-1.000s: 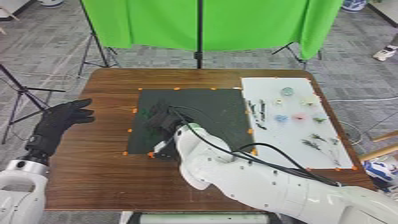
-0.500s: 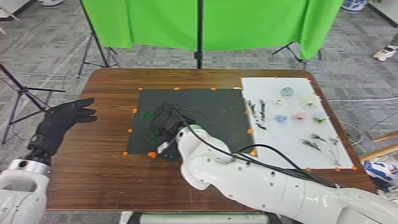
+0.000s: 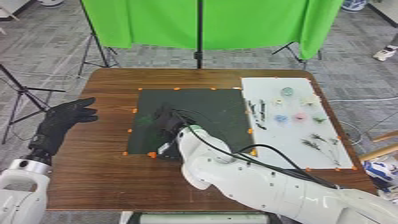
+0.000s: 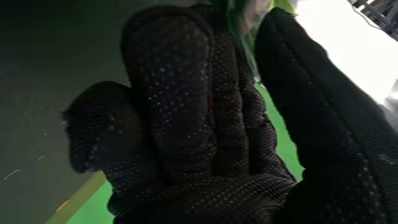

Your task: Arrange flowers

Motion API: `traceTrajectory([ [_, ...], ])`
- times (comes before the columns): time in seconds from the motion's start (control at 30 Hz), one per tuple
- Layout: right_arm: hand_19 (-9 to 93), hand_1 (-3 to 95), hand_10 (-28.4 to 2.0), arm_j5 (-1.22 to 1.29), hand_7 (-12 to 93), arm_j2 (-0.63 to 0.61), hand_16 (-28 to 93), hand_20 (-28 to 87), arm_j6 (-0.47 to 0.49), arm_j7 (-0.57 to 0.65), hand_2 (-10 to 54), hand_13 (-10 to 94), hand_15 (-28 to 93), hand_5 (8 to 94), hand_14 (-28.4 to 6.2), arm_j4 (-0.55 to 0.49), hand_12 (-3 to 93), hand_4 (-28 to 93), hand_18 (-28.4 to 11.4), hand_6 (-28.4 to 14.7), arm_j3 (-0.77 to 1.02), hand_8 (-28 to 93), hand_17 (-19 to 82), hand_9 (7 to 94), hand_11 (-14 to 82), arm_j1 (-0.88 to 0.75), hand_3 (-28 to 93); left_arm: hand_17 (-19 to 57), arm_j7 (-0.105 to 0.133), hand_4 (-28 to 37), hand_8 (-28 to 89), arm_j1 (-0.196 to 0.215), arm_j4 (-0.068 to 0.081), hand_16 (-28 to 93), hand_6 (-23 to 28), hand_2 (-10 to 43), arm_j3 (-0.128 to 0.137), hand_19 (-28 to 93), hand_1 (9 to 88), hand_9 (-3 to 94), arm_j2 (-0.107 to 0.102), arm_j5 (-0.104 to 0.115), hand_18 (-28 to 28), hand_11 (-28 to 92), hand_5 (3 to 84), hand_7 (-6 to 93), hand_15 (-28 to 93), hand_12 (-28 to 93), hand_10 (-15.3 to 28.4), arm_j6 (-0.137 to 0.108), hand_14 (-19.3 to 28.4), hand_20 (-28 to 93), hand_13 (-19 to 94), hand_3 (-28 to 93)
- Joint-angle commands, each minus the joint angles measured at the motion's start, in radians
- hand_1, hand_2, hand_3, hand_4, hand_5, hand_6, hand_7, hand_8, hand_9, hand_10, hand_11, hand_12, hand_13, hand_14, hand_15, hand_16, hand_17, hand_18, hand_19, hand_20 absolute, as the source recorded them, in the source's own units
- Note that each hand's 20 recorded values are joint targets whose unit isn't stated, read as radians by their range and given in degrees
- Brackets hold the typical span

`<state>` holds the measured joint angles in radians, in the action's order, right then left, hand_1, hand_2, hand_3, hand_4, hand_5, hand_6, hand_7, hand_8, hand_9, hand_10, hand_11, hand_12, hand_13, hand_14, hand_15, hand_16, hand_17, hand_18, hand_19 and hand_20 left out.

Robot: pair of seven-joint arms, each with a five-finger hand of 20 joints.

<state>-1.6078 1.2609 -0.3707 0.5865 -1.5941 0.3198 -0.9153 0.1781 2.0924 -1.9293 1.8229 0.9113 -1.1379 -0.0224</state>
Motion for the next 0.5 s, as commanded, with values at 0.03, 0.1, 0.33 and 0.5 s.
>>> traceTrajectory([
  [0.03, 71, 52.3, -14.7, -0.038, 38, -0.006, 23, 46, 0.022, 0.003, -9.5, 94, 45, 62.8, -3.1, 0.010, 28.8, 0, -5.0, -7.9, 0.002, 18, 75, 82.4, 23.9, -0.003, 51, 11.7, 0.002, -28.3, -3, 0.010, -0.004, 1, 5.8, -1.6, 0.003, 15, 18.1, 49.6, 0.015, -0.009, 16.2, 16, 47.3, 8.3, 25, 13, 15.9, 0.015, 20.4, 21, 44, 64],
  [0.1, 71, 50.9, -14.9, -0.045, 37, -0.006, 23, 46, 0.018, 0.005, -9.5, 94, 45, 63.0, -3.2, 0.011, 27.5, -1, -5.1, -8.0, 0.004, 18, 75, 82.0, 24.9, -0.004, 52, 11.7, 0.002, -28.3, -3, 0.009, -0.004, 1, 5.7, -1.7, 0.003, 15, 18.4, 49.5, 0.015, -0.010, 16.2, 16, 47.3, 8.3, 25, 13, 15.9, 0.015, 20.3, 21, 44, 64],
  [0.33, 72, 47.5, -15.3, -0.022, 37, -0.018, 24, 48, -0.135, -0.104, -9.5, 94, 45, 62.9, -3.6, 0.011, 23.5, -3, -5.9, -8.0, -0.020, 17, 75, 81.5, 27.0, 0.010, 56, 11.7, 0.003, -28.3, -3, 0.016, -0.006, 1, 5.7, -2.3, 0.009, 15, 18.7, 49.5, 0.018, -0.009, 16.2, 16, 47.3, 8.5, 25, 13, 16.0, 0.013, 20.3, 21, 44, 64],
  [0.5, 85, 35.7, -14.2, 0.216, 44, -0.040, 28, 44, -0.178, -0.396, -7.4, 94, 49, 61.6, -3.8, -0.007, 23.9, -9, -9.0, -6.3, -0.038, 1, 70, 79.8, 27.0, 0.028, 66, 11.6, 0.005, -28.3, -3, 0.013, -0.003, 1, 5.7, -2.0, 0.006, 15, 18.9, 49.5, 0.018, -0.003, 16.2, 16, 47.3, 8.5, 25, 13, 15.9, 0.011, 20.3, 21, 44, 64],
])
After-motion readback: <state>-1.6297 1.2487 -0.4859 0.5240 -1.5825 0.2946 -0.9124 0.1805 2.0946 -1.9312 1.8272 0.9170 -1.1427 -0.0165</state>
